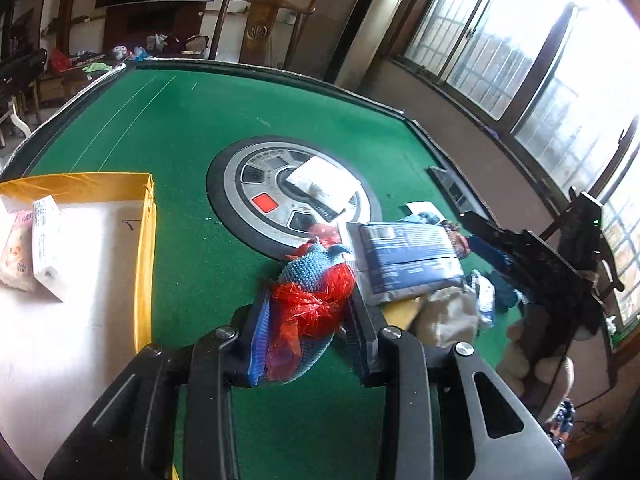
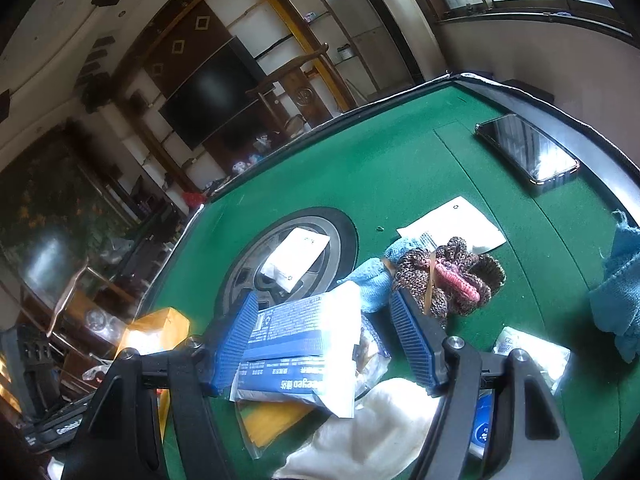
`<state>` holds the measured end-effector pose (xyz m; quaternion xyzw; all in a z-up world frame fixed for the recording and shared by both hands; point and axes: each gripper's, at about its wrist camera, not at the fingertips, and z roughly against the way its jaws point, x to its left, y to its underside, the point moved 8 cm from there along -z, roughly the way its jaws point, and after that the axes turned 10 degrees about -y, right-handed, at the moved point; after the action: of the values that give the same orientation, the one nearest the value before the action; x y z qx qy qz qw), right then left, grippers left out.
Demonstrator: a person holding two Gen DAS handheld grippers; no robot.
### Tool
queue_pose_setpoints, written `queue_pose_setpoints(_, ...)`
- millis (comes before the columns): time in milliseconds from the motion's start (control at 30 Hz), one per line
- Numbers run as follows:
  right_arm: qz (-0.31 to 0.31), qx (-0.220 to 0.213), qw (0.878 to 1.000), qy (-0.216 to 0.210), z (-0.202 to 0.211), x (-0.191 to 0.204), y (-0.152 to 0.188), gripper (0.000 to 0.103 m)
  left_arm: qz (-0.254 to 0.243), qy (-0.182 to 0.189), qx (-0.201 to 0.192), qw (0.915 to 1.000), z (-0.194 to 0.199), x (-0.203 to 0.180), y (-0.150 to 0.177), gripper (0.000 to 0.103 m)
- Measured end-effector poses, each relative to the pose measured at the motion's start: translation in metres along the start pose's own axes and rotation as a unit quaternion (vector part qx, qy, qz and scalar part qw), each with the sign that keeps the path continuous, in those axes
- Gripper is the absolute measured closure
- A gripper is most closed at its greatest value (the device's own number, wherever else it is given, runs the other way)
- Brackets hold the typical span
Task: Organize soft objects
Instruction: 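Grasp the blue knitted toy in red mesh with the left tool while the right grasps the white cloth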
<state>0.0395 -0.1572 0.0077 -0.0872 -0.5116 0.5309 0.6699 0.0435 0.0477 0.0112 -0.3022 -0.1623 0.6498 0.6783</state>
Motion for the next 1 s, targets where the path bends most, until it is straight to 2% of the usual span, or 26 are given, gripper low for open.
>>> queue_pose_setpoints(67, -0.001, 0.002, 1.0, 0.012, 0.007, -0.002, 0.003, 0.039, 0.013, 0.027, -0.012, 0.9995, 0.018, -0.001, 0.002, 0.073)
queue_pose_setpoints(167, -0.009, 0.02, 1.0, 0.004, 0.024, -0.002, 0.018, 0.039, 0.033, 0.052, -0.029, 0.9977, 0.045, 0.009, 0.007, 0.073)
queue_pose_setpoints(233, 0.0, 0.039, 0.999, 0.029, 0.033, -0.002, 0.034, 0.039, 0.047, 0.055, -0.034, 0.9968, 0.058, 0.026, 0.01, 0.073)
queue_pose_setpoints(367, 0.01, 0.067, 0.994, 0.084, 0.033, -0.01, 0.06, 0.039, 0.067, 0.022, -0.046, 0.9965, 0.073, 0.068, 0.018, 0.073)
queue_pose_setpoints(433, 0.007, 0.081, 0.993, 0.09, 0.024, -0.011, 0.066, 0.041, 0.079, 0.005, -0.047, 0.9957, 0.074, 0.091, 0.023, 0.073)
queue_pose_setpoints(500, -0.001, 0.083, 0.992, 0.091, 0.016, -0.013, 0.068, 0.05, 0.102, -0.013, -0.042, 0.9938, 0.072, 0.116, 0.029, 0.073)
queue_pose_setpoints(533, -0.003, 0.084, 0.992, 0.095, 0.013, -0.015, 0.069, 0.058, 0.113, -0.02, -0.04, 0.9926, 0.072, 0.128, 0.031, 0.073)
queue_pose_setpoints(567, -0.006, 0.085, 0.991, 0.101, 0.01, -0.018, 0.07, 0.073, 0.123, -0.025, -0.038, 0.9913, 0.072, 0.139, 0.034, 0.073)
queue_pose_setpoints(633, -0.011, 0.092, 0.99, 0.108, 0.009, -0.022, 0.074, 0.088, 0.14, -0.034, -0.037, 0.9888, 0.074, 0.157, 0.041, 0.073)
queue_pose_setpoints(833, -0.009, 0.063, 0.995, 0.082, 0.048, -0.01, 0.075, 0.091, 0.164, -0.06, -0.036, 0.9839, 0.078, 0.196, 0.05, 0.073)
queue_pose_setpoints(1000, 0.036, 0.044, 0.997, 0.043, 0.077, 0.032, 0.07, 0.091, 0.175, -0.087, -0.023, 0.9805, 0.072, 0.229, 0.047, 0.072)
